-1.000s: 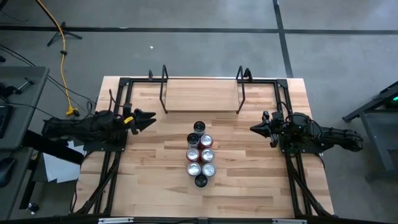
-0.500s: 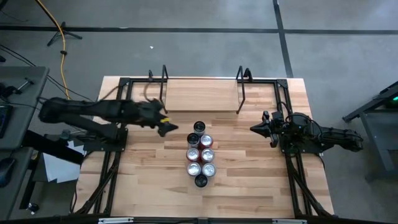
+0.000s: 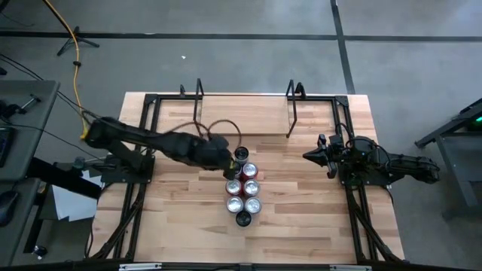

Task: Place canned beverage on shelf
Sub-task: Put the middle white soda can on the shelf

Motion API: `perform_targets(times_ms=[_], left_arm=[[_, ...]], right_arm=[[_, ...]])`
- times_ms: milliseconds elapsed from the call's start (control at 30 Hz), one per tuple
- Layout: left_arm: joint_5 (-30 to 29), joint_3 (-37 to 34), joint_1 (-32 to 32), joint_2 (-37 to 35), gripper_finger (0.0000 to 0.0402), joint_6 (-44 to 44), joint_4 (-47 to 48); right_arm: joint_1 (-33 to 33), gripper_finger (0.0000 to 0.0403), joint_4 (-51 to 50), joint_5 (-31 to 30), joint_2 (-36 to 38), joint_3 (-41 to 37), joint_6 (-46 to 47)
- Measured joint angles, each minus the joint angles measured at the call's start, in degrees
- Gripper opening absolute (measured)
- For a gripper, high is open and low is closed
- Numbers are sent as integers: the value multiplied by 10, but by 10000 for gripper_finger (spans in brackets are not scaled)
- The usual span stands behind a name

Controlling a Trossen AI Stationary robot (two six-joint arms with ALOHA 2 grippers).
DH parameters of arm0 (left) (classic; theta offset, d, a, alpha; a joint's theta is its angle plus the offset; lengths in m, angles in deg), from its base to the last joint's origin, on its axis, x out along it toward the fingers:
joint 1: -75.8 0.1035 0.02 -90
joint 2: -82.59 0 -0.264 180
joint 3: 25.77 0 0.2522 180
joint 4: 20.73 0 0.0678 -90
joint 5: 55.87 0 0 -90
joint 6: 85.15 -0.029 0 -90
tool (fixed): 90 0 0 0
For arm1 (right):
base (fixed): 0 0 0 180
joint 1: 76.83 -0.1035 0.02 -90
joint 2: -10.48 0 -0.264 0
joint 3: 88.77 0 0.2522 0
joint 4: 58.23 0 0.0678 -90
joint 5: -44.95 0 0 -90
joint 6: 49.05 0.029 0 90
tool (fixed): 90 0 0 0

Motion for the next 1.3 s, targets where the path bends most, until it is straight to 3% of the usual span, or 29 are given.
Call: perform_targets(times_ms=[100, 300, 1067, 1200, 1300], left_arm=[[-4, 33, -6, 42, 332, 7, 39], [-37, 70, -10, 75, 332, -21, 25], [-31, 71, -13, 147, 331, -77, 20], [-42, 71, -12, 139, 315, -77, 24], [-39, 71, -13, 141, 280, -78, 30]], right_arm=[[0, 0, 0, 0, 0, 0, 0], [0, 0, 0, 0, 0, 0, 0], [0, 0, 0, 0, 0, 0, 0], [0, 0, 0, 0, 0, 0, 0], [0, 0, 0, 0, 0, 0, 0]])
